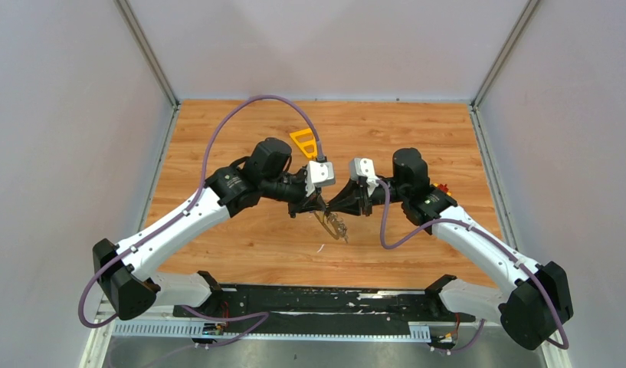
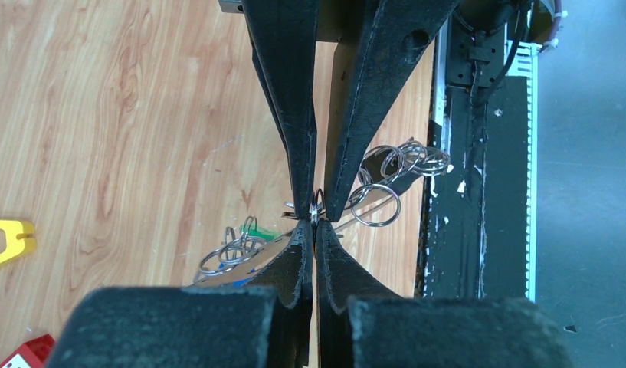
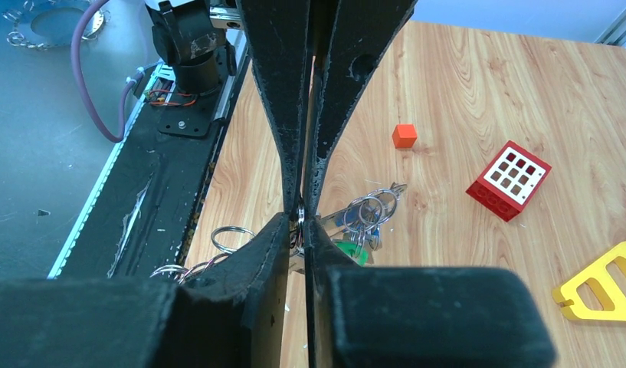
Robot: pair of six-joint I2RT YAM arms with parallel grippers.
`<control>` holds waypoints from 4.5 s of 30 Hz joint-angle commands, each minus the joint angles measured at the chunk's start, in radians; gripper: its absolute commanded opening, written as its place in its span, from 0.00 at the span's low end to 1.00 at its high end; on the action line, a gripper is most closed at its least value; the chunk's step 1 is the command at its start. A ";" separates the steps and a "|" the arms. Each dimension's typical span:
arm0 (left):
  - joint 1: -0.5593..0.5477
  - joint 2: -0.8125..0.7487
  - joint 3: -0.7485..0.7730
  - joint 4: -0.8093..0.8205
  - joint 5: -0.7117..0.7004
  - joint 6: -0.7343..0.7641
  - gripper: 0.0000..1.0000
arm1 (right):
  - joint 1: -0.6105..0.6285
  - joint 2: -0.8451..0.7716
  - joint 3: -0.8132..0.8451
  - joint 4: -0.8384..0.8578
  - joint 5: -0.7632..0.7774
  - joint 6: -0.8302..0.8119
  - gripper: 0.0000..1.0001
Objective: Put the keys on the keyring
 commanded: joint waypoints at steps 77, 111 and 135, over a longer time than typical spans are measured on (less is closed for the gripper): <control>-0.001 -0.005 -0.020 0.162 0.031 0.124 0.00 | -0.083 -0.110 -0.010 0.088 -0.039 0.110 0.00; -0.002 0.049 0.052 0.085 -0.008 0.085 0.00 | -0.080 -0.117 -0.017 0.037 -0.039 0.032 0.00; -0.001 0.053 0.101 0.045 -0.038 0.071 0.00 | -0.078 -0.121 -0.020 0.024 -0.052 0.011 0.00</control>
